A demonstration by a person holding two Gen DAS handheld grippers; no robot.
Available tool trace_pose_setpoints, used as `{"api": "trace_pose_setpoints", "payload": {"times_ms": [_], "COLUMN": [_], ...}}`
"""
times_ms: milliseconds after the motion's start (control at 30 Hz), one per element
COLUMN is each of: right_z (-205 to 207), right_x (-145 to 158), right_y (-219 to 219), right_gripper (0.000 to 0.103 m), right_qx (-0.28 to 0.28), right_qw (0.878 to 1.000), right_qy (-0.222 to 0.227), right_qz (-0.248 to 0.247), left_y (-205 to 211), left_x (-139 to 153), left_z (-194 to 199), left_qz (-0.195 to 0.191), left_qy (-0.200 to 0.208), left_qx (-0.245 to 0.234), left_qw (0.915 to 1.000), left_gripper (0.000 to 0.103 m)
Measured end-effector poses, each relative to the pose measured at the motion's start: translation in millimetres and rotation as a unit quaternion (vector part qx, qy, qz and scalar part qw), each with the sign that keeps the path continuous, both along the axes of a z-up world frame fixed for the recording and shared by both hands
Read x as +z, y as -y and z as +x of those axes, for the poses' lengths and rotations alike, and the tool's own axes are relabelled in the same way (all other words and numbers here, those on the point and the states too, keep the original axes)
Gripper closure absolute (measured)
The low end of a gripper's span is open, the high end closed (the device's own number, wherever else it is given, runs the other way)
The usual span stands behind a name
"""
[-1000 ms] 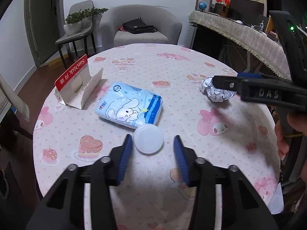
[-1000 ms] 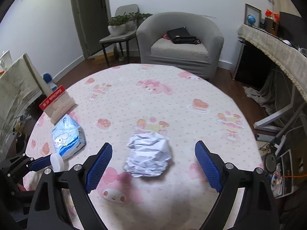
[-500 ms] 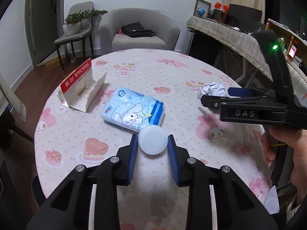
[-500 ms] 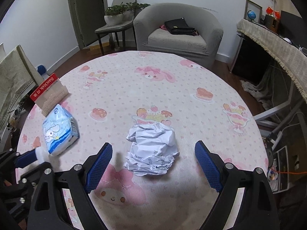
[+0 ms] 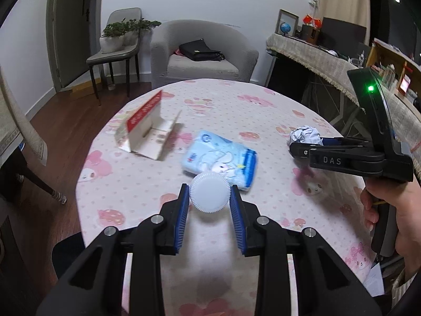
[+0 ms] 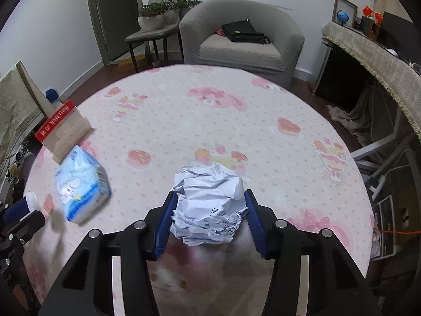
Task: Collect trash
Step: 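Carry the bottle cap and crumpled paper over the teal bin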
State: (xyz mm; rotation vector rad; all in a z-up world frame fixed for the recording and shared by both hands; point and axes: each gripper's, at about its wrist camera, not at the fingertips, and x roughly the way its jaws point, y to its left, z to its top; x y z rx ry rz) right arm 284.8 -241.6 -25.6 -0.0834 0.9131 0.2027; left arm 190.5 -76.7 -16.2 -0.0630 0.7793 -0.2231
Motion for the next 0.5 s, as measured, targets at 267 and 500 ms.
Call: {"api": "trace_pose_setpoints", "payload": {"times_ms": [267,500], "right_z": [-4,-9], "right_x": [19,36], "right_y": [-40,-72], "right_gripper": [0.051,0.051], "right_qx": [0.033,0.056], "right_qw": [0.999,0.998], "right_qy": [0.019,0.036], "right_qz": [0.01,0.019], "left_y": [-32,-72], "left_x": [4,7], "left_z": [-5,-12], "left_qz": [0.006,-0.004], "left_qy": [0.008,0.008], "left_qx": [0.026,0.056], "left_qw": [0.9996,0.9984], "left_gripper": [0.069,0.069]}}
